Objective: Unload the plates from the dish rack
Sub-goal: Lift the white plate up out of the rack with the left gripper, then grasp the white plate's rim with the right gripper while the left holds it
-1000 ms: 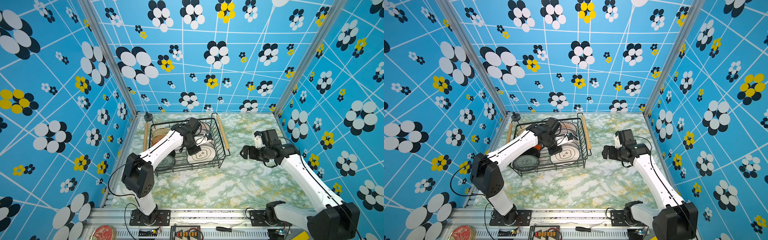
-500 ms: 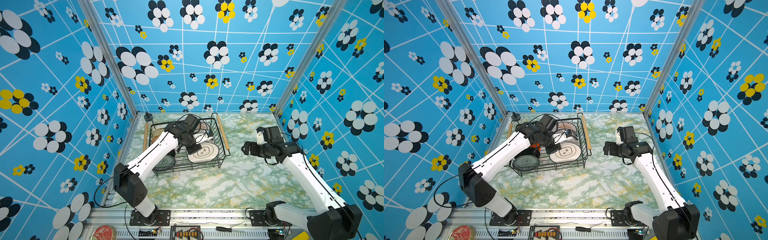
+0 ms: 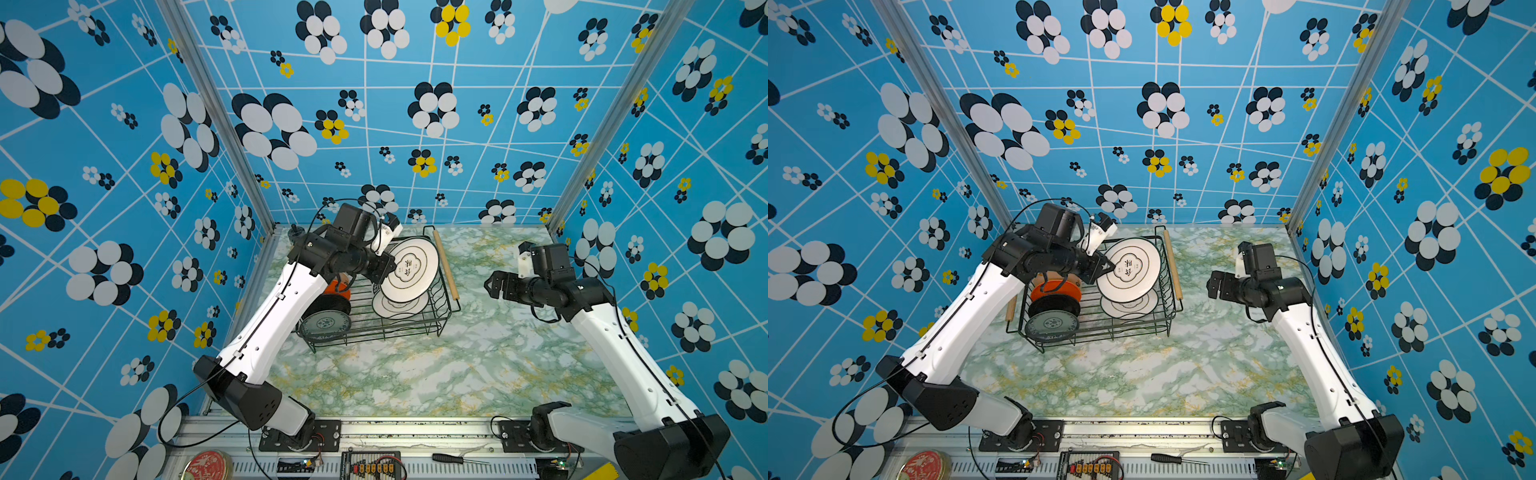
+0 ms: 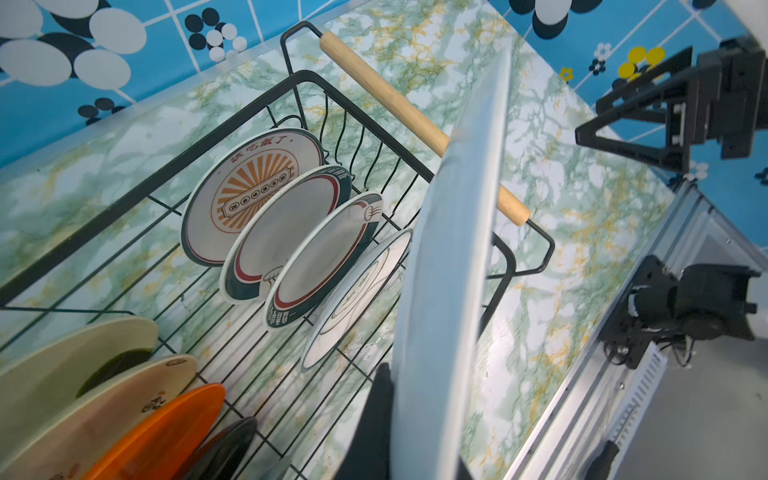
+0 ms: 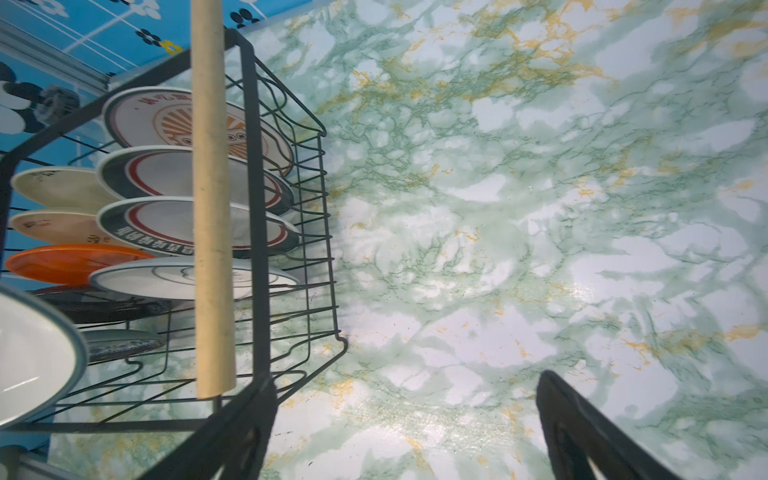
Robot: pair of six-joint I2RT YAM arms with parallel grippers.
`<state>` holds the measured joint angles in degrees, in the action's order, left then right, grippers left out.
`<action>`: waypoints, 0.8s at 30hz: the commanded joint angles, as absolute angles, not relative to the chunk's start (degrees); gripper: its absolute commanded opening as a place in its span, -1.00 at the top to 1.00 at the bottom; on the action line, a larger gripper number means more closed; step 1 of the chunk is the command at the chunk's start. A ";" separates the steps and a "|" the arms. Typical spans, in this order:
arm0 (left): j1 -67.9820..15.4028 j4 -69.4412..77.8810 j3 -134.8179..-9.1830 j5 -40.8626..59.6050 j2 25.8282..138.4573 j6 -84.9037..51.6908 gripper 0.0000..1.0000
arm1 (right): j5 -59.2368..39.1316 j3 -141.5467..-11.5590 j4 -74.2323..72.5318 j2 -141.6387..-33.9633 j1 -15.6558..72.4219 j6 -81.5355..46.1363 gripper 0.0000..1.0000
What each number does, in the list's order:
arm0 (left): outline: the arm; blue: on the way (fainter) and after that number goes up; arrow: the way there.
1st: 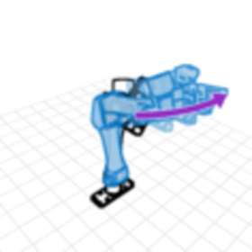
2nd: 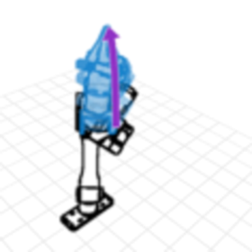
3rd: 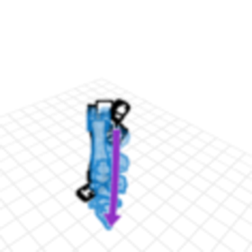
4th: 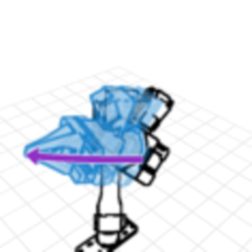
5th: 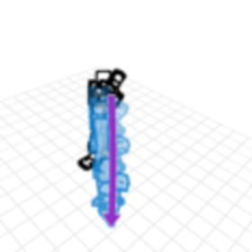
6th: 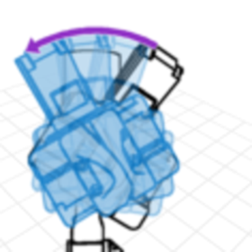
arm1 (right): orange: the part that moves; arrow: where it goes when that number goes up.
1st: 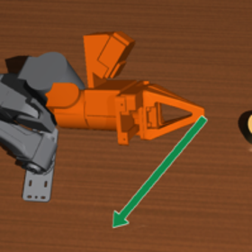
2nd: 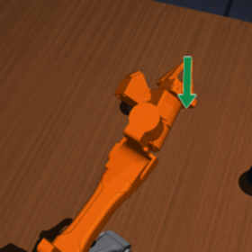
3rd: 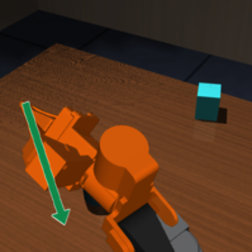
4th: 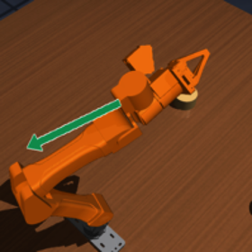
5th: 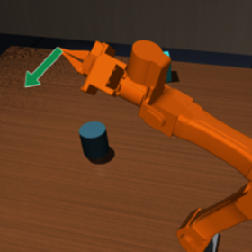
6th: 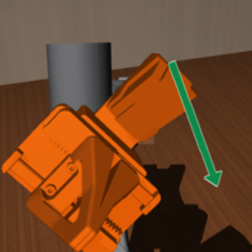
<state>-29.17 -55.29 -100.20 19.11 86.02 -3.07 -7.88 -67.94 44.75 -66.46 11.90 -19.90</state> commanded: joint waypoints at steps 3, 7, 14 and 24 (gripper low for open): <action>-29.62 -46.97 -96.55 23.67 82.79 -25.01 1.00 | -19.91 -66.53 37.04 -62.34 11.51 -27.51 -0.98; -29.62 -36.92 -88.53 21.79 77.82 -36.56 1.00 | -26.88 -62.76 28.82 -60.70 11.59 -34.81 -0.95; -30.72 -32.36 -81.58 17.43 74.02 -46.04 1.00 | -33.35 -57.44 17.08 -62.57 11.61 -44.46 -0.73; -33.29 -20.37 -73.08 17.02 73.02 -54.53 1.00 | -37.50 -55.93 7.98 -65.57 12.03 -52.30 -0.39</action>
